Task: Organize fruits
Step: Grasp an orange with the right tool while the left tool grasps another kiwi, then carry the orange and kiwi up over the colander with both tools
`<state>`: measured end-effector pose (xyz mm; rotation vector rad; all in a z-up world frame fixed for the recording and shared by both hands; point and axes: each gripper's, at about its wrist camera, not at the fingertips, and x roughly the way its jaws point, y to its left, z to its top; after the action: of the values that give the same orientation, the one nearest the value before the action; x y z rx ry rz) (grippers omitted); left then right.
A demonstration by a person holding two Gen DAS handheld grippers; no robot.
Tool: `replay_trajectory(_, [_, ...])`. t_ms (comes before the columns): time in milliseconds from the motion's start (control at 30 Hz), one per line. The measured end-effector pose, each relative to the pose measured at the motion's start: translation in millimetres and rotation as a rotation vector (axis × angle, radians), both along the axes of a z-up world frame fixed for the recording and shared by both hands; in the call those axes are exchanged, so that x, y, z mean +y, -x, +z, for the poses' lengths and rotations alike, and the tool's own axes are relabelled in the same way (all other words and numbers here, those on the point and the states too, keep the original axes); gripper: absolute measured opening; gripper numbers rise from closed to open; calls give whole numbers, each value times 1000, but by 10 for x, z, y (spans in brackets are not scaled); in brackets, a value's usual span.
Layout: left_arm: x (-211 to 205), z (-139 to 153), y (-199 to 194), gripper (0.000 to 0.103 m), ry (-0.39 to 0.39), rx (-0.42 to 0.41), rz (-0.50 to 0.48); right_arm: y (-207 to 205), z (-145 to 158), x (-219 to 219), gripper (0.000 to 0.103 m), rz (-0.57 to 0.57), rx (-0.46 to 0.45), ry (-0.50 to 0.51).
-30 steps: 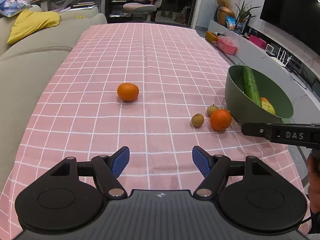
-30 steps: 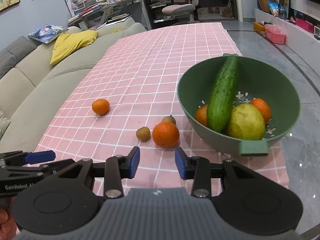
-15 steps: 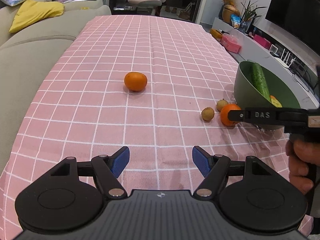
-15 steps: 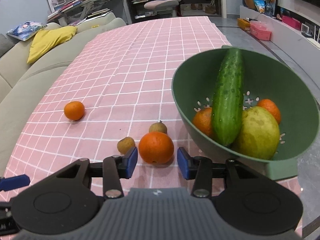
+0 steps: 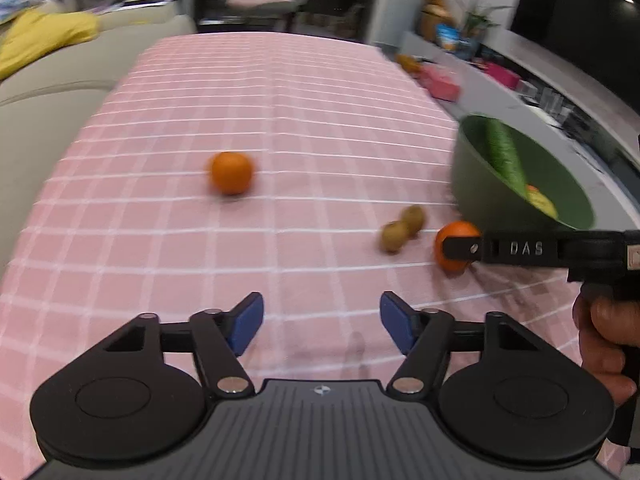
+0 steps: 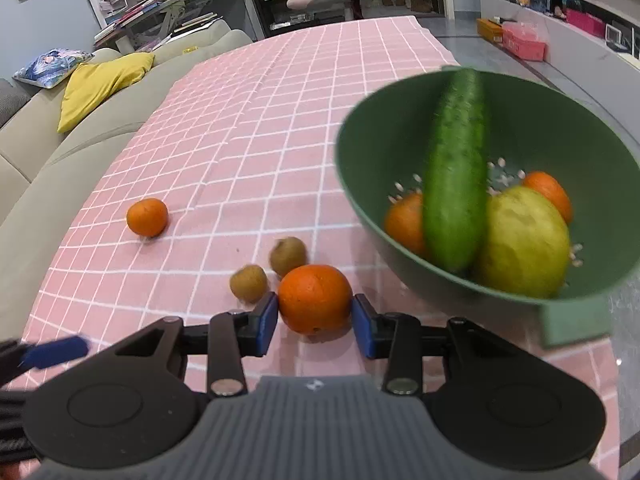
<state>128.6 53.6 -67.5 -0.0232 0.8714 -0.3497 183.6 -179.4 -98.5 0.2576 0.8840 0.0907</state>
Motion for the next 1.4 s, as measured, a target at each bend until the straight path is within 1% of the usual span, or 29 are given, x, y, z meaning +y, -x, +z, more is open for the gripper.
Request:
replay_trajectory(33, [-50,-16,-48,66,2,2,-28,22,1,-32,37,0,6,-6])
replay_trajectory(100, [-175,-29,-127,64,-11,-13,-78,71,1,-100,37,-3,19,-21])
replay_trajectory(267, [-458,-51,-330,64,-44,-62,-189,190,6,-247,37,-12,40,-43])
replay_trajectory(433, [-635,-112,-505,64,-80,-78,-261,252,7,-348,37,-17,52,-58])
replay_trajectory(500, [-663,-141,-541,64,-97,-85,-258,250,2,-364,37,-12,57,-61])
replay_trajectory(567, [-679,-170,-583,64,-105,-74,-256,251,-3,-373,37,-2,55,-62])
replay_trajectory(700, [-698,-229,-620,50,-110,-57,-272,251,-4,-387,37,8,49,-57])
replay_trajectory(767, [-724,-250,-620,47,-115,-60,-275,248,-4,-387,37,7,49,-58])
replay_trajectory(867, [-753,-272,-628,39,-118,-53,-277,249,-10,-390,37,7,47,-59])
replay_trajectory(933, [-757,-288,-626,31,-122,-52,-280,249,-11,-390,37,7,47,-59])
replay_trajectory(1000, [-750,-287,-612,28,-121,-53,-287,248,-11,-389,37,6,48,-59])
replay_trajectory(1200, [-768,-259,-564,27,-135,-58,-309,247,-7,-385,37,8,49,-53])
replay_trajectory(1400, [-773,-156,-507,27,-132,-64,-298,244,14,-378,37,5,62,-49])
